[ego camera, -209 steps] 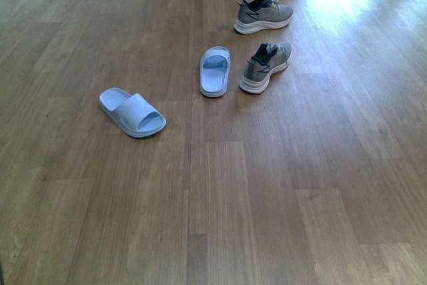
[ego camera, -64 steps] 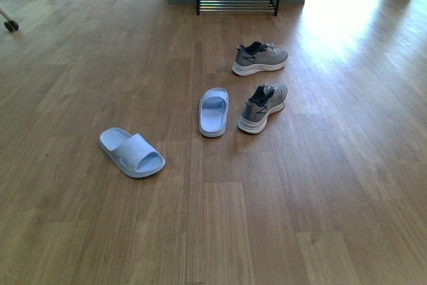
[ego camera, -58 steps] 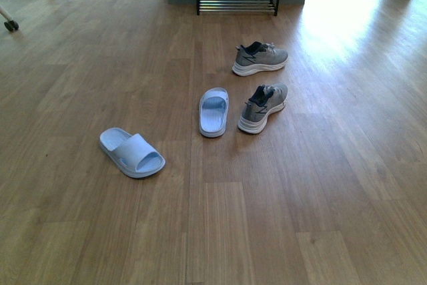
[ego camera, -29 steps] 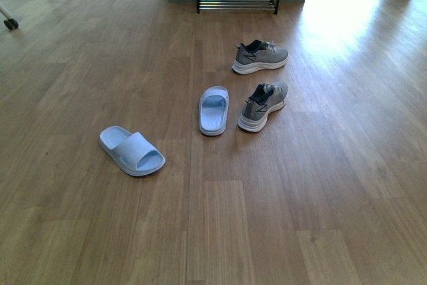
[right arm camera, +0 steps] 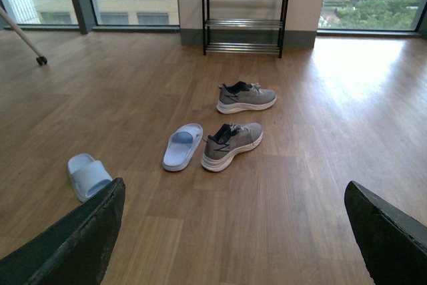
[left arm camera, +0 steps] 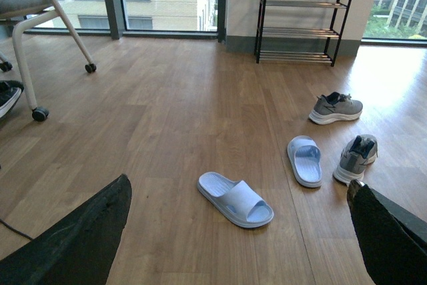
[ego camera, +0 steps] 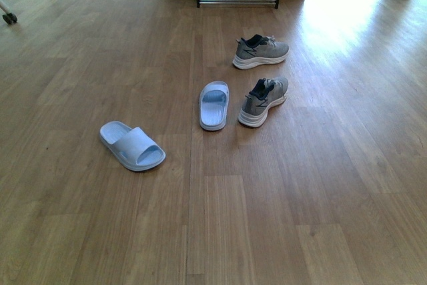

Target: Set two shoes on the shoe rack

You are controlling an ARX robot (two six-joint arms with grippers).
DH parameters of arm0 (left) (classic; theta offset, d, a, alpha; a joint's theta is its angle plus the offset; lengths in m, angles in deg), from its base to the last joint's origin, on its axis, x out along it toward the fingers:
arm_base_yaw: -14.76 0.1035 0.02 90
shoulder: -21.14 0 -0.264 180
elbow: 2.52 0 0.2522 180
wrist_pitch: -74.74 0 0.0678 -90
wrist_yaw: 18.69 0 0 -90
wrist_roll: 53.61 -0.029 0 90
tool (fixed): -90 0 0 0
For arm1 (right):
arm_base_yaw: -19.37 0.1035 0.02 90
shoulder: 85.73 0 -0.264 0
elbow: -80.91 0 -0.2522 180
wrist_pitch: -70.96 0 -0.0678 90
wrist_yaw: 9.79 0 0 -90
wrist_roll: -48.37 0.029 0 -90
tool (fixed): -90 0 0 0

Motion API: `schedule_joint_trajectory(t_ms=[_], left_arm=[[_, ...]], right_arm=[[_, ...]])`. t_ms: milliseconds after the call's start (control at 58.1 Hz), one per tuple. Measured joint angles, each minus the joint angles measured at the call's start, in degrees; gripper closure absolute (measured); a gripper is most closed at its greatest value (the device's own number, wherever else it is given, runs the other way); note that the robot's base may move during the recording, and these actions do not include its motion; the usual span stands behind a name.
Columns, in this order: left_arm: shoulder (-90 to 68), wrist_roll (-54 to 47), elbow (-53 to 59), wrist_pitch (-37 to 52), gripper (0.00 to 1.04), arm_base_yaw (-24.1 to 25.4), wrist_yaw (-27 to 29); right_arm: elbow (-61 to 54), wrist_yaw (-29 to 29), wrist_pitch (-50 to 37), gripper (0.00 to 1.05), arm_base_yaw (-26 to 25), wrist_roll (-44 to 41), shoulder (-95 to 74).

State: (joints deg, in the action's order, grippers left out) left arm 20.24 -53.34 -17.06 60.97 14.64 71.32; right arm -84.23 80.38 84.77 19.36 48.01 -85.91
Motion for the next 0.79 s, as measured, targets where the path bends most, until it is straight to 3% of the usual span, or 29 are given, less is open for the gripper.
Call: schedule_joint_trajectory(t_ms=[792], left_arm=[[0.0, 0.0, 0.0, 0.0, 0.09, 0.0, 0.0]], right_arm=[[0.0, 0.0, 0.0, 0.09, 0.0, 0.0, 0.0]])
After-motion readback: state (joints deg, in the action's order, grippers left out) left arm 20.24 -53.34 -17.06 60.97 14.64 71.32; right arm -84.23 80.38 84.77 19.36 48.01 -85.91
